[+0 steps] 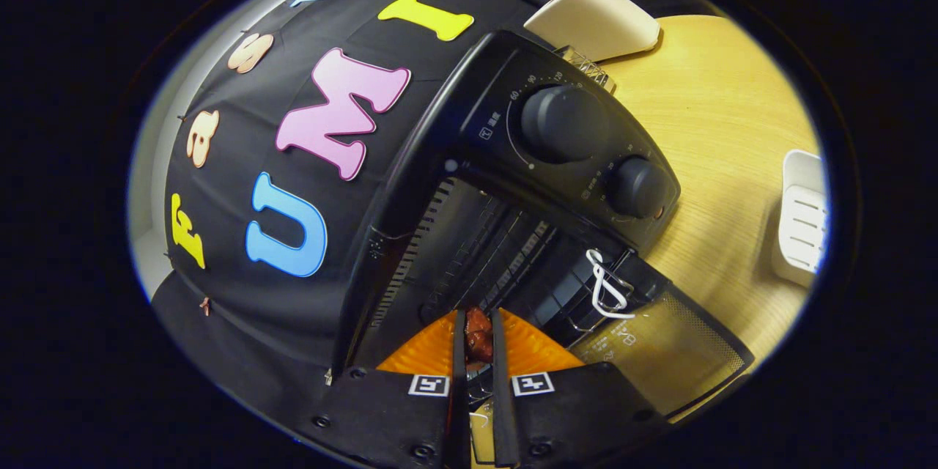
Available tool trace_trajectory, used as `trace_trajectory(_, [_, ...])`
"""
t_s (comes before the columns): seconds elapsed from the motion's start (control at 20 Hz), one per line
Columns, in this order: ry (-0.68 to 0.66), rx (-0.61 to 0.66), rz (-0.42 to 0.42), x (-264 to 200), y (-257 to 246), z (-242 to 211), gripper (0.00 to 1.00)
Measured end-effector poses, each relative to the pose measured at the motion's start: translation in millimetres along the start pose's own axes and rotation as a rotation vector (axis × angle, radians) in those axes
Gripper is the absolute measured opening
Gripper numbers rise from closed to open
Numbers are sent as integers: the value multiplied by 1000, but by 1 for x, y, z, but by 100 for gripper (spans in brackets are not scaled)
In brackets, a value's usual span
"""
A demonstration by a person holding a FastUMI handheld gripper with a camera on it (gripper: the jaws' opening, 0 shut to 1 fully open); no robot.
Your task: Open the toaster oven, put the food inside, and close the toaster oven door.
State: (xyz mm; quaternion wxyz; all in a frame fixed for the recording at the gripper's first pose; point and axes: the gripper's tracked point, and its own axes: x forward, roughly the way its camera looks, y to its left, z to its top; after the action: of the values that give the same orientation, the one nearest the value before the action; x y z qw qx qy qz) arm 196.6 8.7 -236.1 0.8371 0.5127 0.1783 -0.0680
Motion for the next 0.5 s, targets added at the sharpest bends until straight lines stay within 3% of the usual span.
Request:
trace_trajectory(0.2, [-6,-94,-32,-2,-5,-2,20])
trace_trajectory(0.3, [-5,-172,-51,-5,-7,4,30])
trace_trajectory(0.45, [1,-299,-30,-12,5,7,99])
trace_trajectory(0.5, [4,-337,-28,-16,7,10,99])
